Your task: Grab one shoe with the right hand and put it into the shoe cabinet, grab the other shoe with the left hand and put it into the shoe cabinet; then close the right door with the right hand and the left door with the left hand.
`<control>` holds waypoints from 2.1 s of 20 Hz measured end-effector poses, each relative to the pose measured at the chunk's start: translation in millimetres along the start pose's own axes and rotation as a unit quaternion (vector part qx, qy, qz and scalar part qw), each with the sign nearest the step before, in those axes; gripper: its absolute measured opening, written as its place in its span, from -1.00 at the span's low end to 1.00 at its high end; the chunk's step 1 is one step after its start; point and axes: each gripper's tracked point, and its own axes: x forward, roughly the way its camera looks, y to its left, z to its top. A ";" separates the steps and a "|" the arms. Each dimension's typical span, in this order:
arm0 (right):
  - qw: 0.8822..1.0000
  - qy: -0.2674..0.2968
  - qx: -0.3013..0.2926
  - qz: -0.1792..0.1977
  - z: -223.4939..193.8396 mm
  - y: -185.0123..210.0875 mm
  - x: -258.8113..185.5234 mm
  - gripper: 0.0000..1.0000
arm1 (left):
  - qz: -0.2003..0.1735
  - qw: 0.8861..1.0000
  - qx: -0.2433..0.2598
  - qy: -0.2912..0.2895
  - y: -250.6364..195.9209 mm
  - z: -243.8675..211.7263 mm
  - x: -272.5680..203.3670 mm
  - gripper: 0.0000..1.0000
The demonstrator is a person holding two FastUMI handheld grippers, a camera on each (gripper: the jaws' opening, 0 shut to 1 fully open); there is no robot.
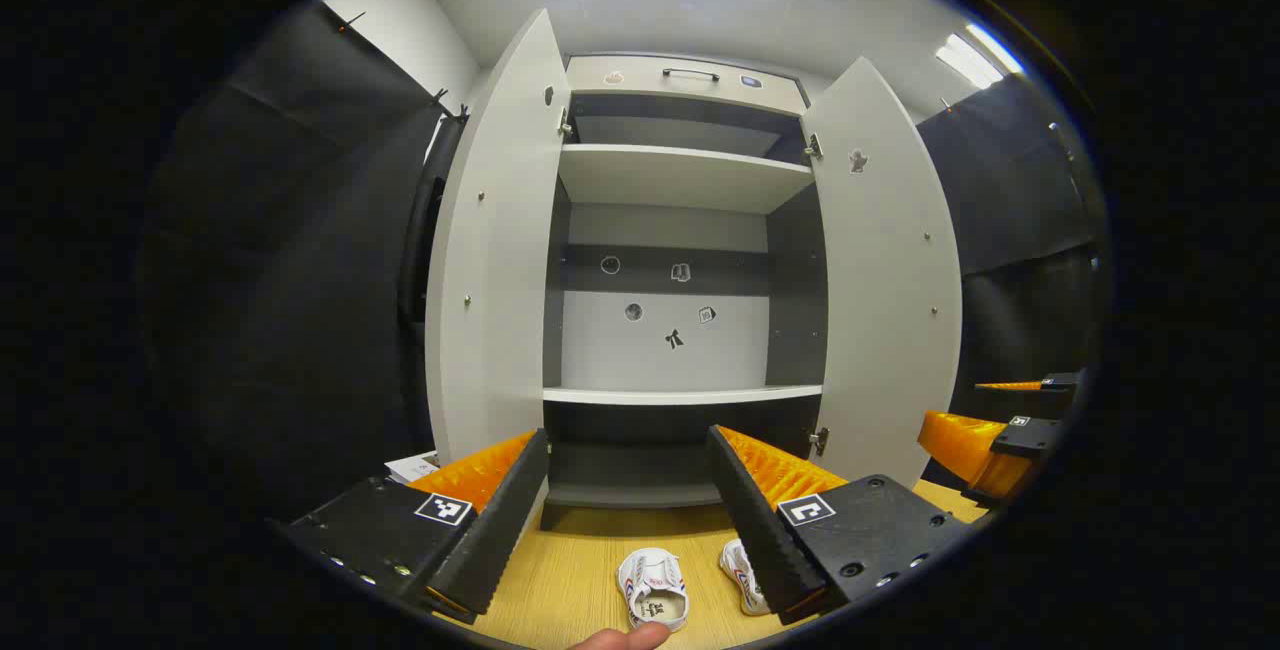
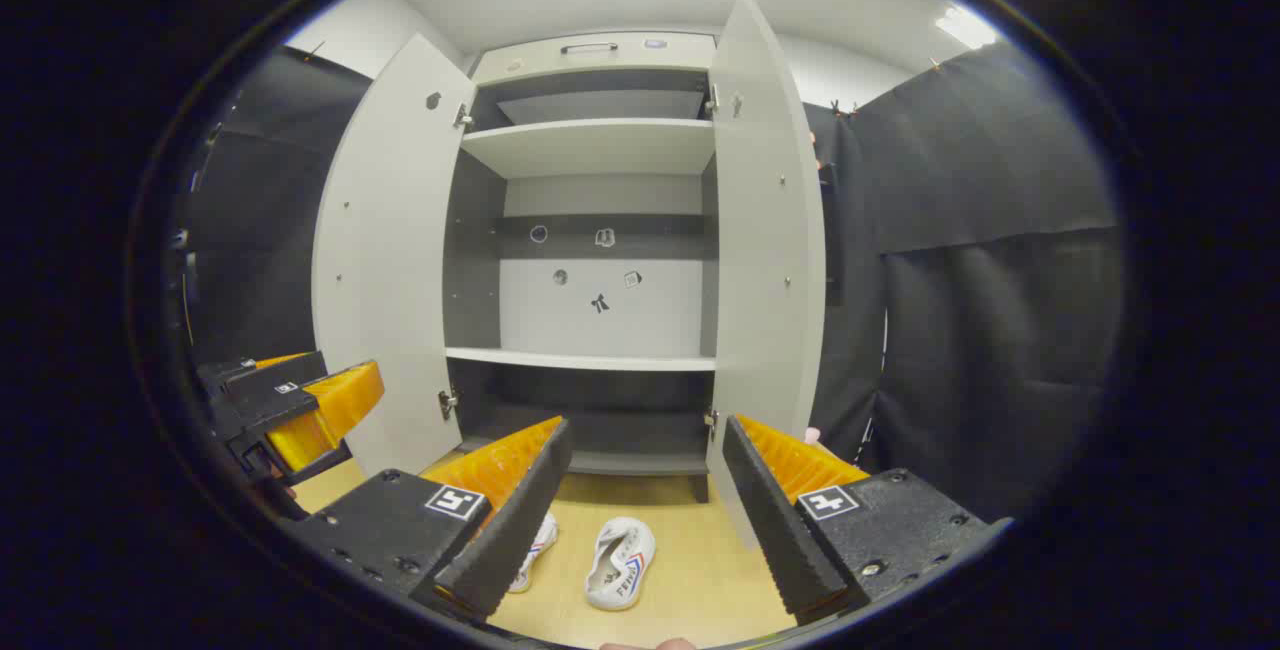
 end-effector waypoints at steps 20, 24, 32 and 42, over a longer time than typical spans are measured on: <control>1.000 -0.009 0.001 -0.006 4.6 -2.9 -0.1 0.96 | -0.008 1.000 0.010 -0.011 -5.1 5.7 -1.7 0.90; 1.000 -0.003 0.002 -0.005 1.7 -1.8 0.4 0.97 | -0.006 1.000 0.011 -0.009 -4.1 4.3 -2.2 0.90; 0.999 0.043 0.007 0.014 -34.9 8.5 2.3 0.97 | 0.000 1.000 0.018 -0.003 2.0 0.5 -7.7 0.90; 0.985 0.157 0.024 0.068 -138.1 53.3 29.9 0.95 | 0.007 0.999 0.034 -0.001 16.6 -2.6 -14.7 0.90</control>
